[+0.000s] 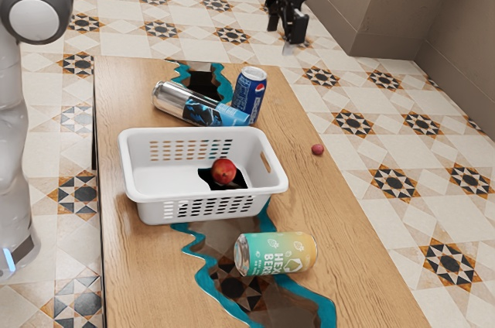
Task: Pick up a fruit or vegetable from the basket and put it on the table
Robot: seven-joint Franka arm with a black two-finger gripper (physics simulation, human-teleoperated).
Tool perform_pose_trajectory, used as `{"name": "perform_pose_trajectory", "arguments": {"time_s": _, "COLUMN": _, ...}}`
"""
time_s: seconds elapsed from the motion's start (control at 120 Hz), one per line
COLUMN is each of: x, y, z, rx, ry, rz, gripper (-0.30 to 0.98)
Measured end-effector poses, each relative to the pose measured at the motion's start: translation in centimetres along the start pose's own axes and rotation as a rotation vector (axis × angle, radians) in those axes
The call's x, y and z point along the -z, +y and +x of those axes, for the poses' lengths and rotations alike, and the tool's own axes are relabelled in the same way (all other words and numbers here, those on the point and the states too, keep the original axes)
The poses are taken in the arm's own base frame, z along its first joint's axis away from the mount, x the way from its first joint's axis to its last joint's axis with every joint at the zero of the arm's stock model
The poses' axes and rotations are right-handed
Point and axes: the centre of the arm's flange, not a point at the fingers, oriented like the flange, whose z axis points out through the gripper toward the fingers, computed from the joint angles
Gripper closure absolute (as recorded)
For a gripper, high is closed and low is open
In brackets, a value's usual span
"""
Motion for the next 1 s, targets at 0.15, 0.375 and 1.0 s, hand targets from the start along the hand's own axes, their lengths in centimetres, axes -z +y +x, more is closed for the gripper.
{"name": "perform_pose_trajectory", "arguments": {"time_s": 0.15, "x": -0.6, "y": -2.2, "z": 0.0, "rx": 0.055, "ry": -0.027, "rz": -0.048, "gripper": 0.00}}
{"name": "perform_pose_trajectory", "arguments": {"time_s": 0.375, "x": 9.0, "y": -6.5, "z": -2.2, "rx": 0.315, "ry": 0.124, "rz": -0.014, "gripper": 0.00}}
{"name": "perform_pose_trajectory", "arguments": {"time_s": 1.0, "x": -3.4, "y": 13.6, "z": 0.2, "rx": 0.811, "ry": -0.141, "rz": -0.042, "gripper": 0.00}}
